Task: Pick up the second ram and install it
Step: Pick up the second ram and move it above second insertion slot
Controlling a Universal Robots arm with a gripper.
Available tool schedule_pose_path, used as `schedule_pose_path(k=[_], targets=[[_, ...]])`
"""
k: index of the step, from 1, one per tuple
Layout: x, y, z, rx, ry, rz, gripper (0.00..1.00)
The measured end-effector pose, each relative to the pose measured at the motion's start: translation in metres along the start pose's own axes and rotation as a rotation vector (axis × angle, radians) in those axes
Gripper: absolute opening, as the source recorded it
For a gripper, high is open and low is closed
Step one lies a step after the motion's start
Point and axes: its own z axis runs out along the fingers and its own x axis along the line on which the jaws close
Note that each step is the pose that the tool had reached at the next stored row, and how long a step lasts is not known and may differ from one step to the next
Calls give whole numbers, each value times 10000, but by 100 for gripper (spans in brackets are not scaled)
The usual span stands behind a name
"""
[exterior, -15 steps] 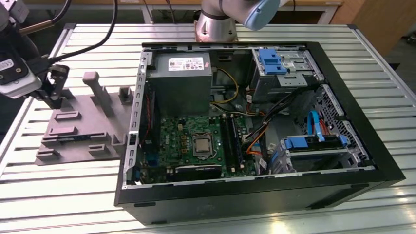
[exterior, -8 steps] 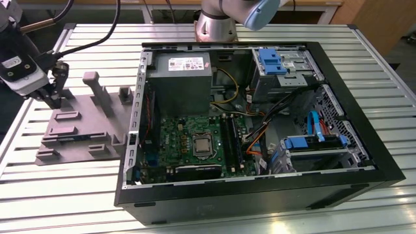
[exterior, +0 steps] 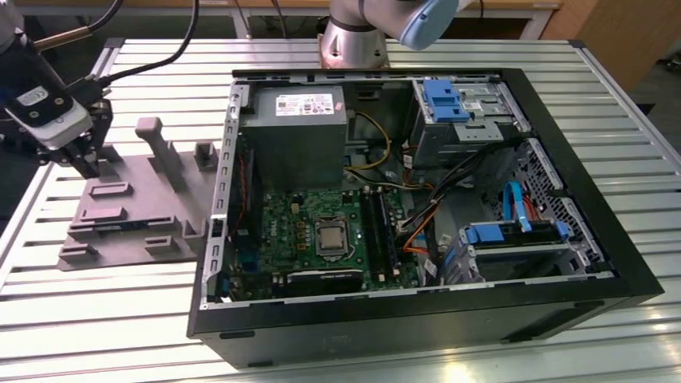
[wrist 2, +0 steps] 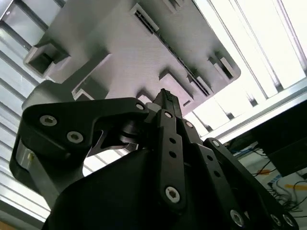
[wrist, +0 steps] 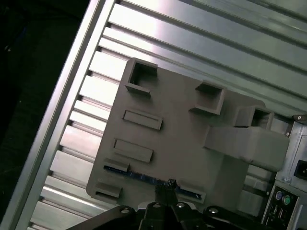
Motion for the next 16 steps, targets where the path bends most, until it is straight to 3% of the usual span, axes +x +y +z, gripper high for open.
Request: schedule_pose_path(k=[16], targets=[[0, -1, 11, -79, 130, -2918, 11]])
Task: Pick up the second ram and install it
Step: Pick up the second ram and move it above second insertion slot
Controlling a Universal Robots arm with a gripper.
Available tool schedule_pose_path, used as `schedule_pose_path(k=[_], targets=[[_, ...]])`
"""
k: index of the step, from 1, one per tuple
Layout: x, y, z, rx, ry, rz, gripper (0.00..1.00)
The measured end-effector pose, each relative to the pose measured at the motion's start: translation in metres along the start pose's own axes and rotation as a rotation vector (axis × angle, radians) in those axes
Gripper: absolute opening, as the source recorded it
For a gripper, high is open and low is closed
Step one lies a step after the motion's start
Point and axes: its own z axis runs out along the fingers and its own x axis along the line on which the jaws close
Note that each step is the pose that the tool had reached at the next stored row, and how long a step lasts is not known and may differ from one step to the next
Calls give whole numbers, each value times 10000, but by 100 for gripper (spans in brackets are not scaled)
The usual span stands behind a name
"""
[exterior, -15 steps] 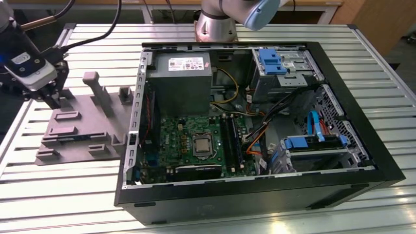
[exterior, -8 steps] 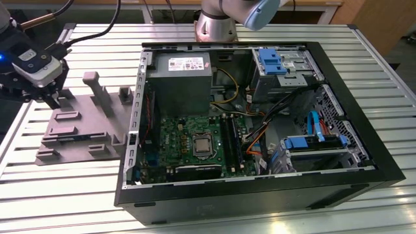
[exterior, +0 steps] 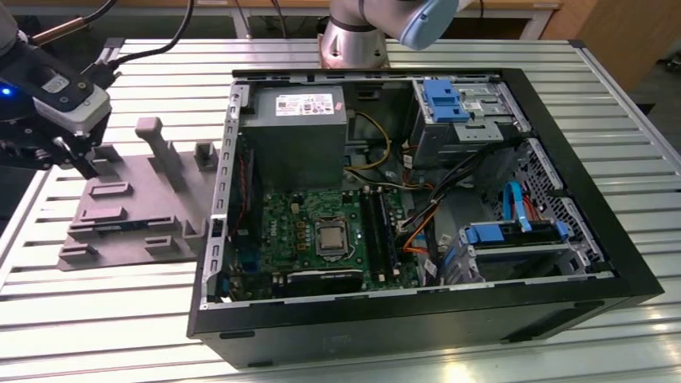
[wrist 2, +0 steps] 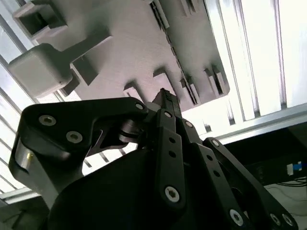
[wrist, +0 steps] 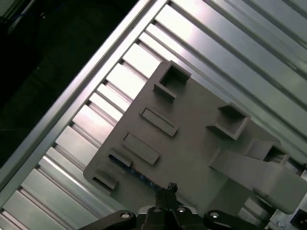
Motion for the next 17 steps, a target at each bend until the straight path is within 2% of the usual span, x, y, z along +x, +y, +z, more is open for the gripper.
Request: schedule_pose_path(k=[17], targets=[[0, -1, 17, -83, 137, -3080, 11]])
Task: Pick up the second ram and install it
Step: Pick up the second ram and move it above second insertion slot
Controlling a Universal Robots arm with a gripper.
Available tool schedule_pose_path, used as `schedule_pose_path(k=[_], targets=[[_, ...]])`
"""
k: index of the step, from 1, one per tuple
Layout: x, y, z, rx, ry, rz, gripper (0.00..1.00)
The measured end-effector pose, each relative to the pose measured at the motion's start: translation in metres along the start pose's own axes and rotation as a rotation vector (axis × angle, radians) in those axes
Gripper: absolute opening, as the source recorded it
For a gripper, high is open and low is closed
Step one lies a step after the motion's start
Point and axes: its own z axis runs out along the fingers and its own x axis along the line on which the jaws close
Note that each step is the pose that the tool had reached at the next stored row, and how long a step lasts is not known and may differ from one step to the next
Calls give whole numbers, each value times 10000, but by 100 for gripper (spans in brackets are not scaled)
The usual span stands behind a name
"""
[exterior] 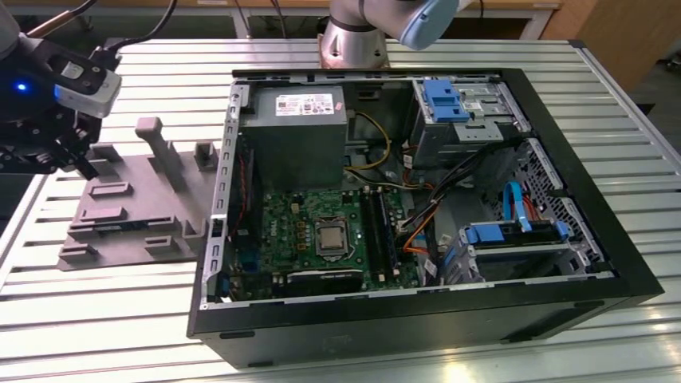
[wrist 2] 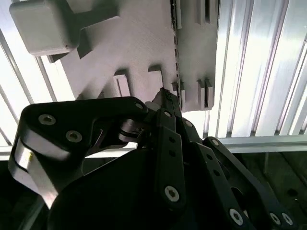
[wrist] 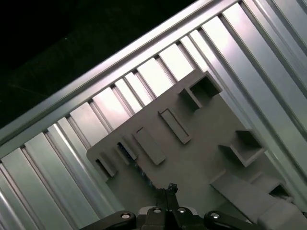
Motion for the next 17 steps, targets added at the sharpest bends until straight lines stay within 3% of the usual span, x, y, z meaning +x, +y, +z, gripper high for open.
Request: schedule_pose_path(k=[17], targets=[[0, -1, 18, -83, 136, -3058, 11]])
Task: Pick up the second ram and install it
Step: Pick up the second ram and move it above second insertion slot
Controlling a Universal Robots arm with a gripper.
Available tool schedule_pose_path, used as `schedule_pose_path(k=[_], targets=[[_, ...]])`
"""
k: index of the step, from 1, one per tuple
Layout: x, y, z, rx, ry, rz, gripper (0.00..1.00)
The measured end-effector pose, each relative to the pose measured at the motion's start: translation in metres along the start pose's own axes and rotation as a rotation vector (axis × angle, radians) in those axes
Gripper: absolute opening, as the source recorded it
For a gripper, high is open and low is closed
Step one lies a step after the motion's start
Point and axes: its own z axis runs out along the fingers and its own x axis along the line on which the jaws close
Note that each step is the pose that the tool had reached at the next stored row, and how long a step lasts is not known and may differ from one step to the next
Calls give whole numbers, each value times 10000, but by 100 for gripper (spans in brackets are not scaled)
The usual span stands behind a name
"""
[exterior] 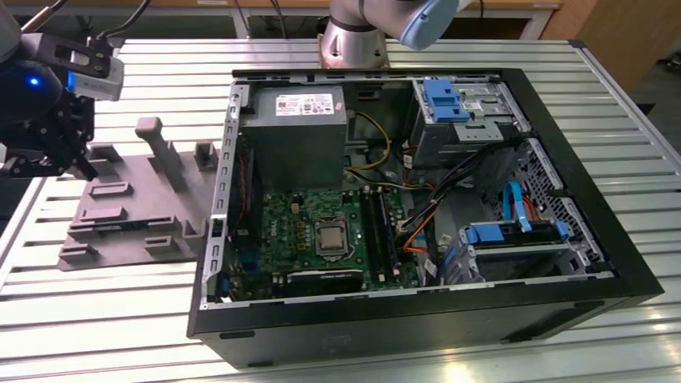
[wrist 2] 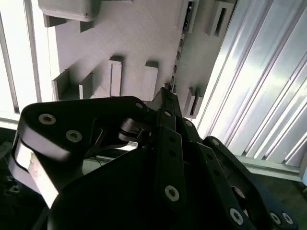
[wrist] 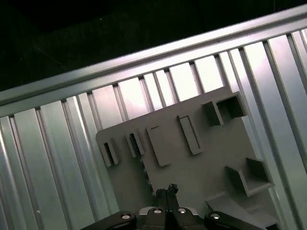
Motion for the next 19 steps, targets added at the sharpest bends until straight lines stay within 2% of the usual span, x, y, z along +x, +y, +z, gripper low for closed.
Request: schedule_pose_path(k=[11, 19], targets=[[1, -1, 29, -54, 87, -1955, 11], [1, -2, 57, -103, 150, -3136, 11]])
